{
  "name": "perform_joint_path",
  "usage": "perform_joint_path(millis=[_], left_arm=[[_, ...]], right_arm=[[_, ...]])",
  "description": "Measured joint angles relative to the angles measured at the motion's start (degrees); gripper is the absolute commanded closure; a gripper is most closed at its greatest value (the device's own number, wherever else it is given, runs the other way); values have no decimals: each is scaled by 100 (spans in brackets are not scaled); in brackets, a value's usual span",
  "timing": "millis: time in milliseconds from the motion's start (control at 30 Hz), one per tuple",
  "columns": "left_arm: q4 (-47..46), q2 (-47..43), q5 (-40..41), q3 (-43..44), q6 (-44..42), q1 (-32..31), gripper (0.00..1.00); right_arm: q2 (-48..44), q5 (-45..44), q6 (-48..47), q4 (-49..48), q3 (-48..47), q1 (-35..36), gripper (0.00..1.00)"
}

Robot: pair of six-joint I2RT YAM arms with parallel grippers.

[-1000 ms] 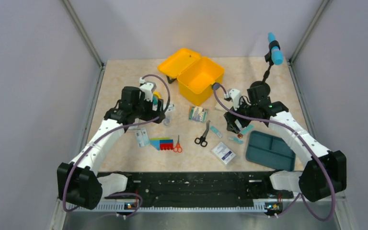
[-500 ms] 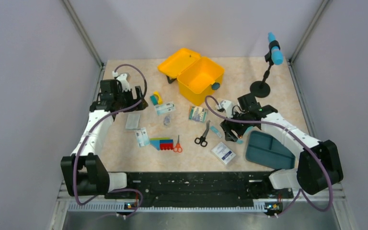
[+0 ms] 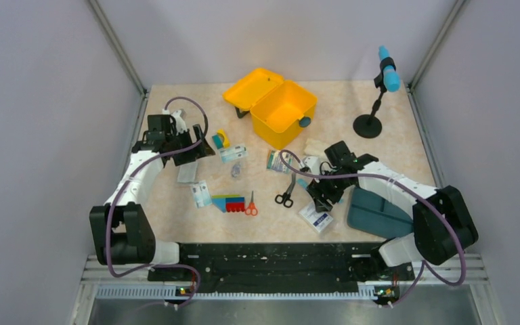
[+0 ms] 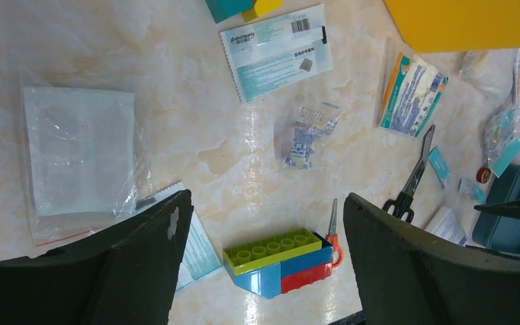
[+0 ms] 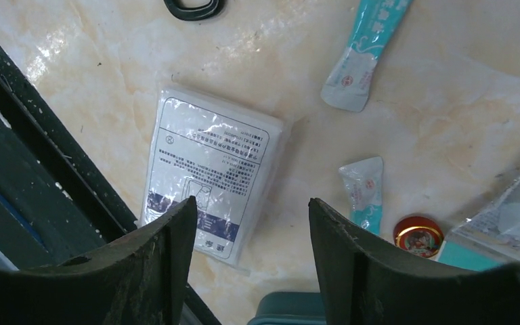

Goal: Organize the medicine kit

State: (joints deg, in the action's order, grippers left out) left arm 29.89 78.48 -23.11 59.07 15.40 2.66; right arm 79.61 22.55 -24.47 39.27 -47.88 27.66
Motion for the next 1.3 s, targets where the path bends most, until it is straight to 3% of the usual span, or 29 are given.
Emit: perform_joint_path(millis=[200, 367, 433, 633, 933, 1300], left_arm=[[-11, 105, -11, 0, 166, 0, 13], [-118, 105, -26, 0, 278, 0, 14], [-153, 105, -26, 0, 293, 0, 15], [-166, 245, -35, 31, 289, 0, 15], [-157, 420, -133, 345, 234, 0, 17], [125, 420, -133, 780, -232, 0, 17]], right_arm=[[337, -17, -57, -59, 66, 81, 43], [564, 4, -122, -127, 98, 138, 79], [632, 46, -136, -120, 101, 153, 100], [638, 2, -254, 426, -393, 160, 100], [645, -33, -348, 1231, -2894, 74, 100], [2479, -85, 1589, 289, -6131, -868, 100]])
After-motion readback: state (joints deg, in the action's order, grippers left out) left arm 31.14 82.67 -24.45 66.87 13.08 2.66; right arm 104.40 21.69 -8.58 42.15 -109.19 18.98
